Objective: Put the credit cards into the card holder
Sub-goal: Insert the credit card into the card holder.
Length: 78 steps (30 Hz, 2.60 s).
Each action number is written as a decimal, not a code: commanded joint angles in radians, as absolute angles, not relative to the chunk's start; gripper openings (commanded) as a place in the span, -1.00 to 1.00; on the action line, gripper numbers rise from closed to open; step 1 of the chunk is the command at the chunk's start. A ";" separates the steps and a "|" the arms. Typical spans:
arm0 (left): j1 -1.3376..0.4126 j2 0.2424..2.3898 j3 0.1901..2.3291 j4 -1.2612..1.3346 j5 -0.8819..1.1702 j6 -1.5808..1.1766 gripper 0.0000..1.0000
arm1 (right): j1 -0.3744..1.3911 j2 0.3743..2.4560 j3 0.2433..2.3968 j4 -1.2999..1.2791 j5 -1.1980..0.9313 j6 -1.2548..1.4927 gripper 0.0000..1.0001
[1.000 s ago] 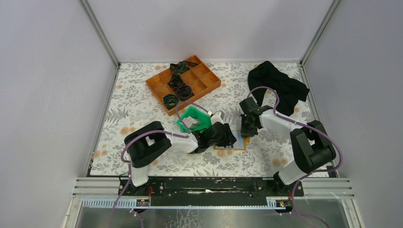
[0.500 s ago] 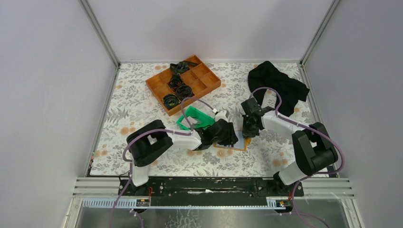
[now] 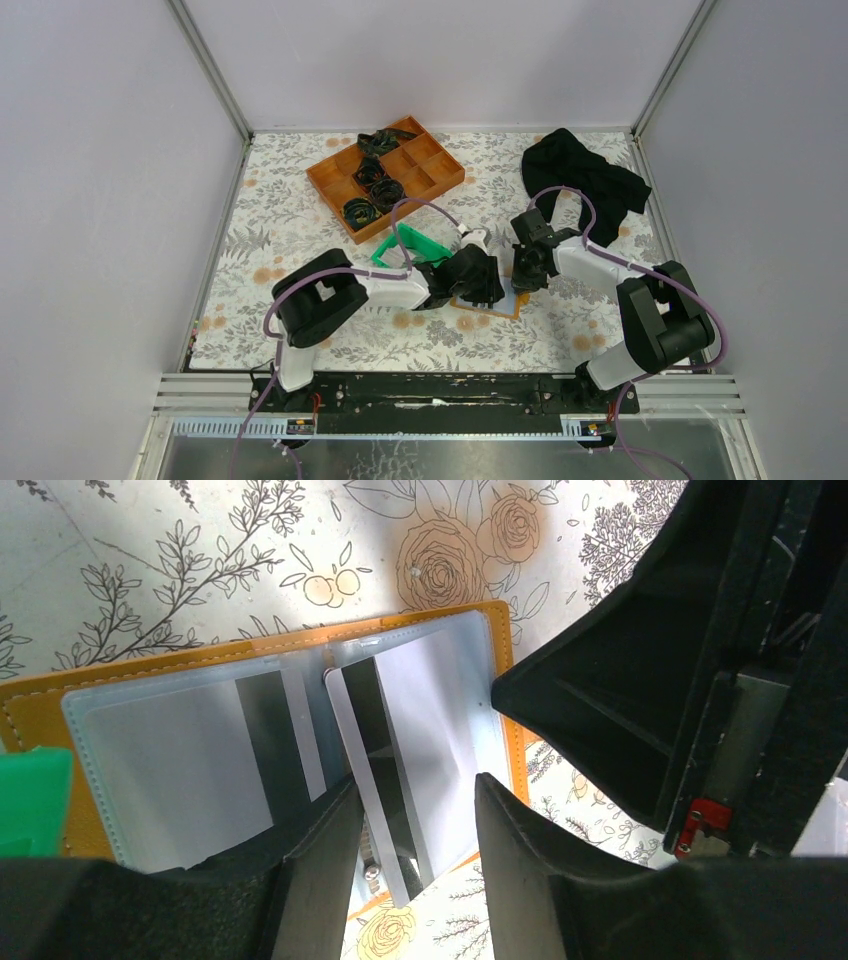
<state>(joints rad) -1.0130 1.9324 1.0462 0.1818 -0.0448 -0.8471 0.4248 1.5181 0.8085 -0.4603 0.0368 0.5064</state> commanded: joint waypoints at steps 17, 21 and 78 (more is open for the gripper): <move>-1.053 2.089 1.107 0.036 0.109 -0.751 0.17 | 0.419 1.502 0.773 -0.445 0.019 0.508 -0.84; -1.065 2.092 1.113 0.015 0.110 -0.737 0.17 | 0.420 1.492 0.766 -0.446 0.025 0.508 -0.84; -0.981 1.879 1.050 0.060 -0.045 -0.819 1.00 | 0.407 1.404 0.694 -0.479 0.036 0.563 -0.76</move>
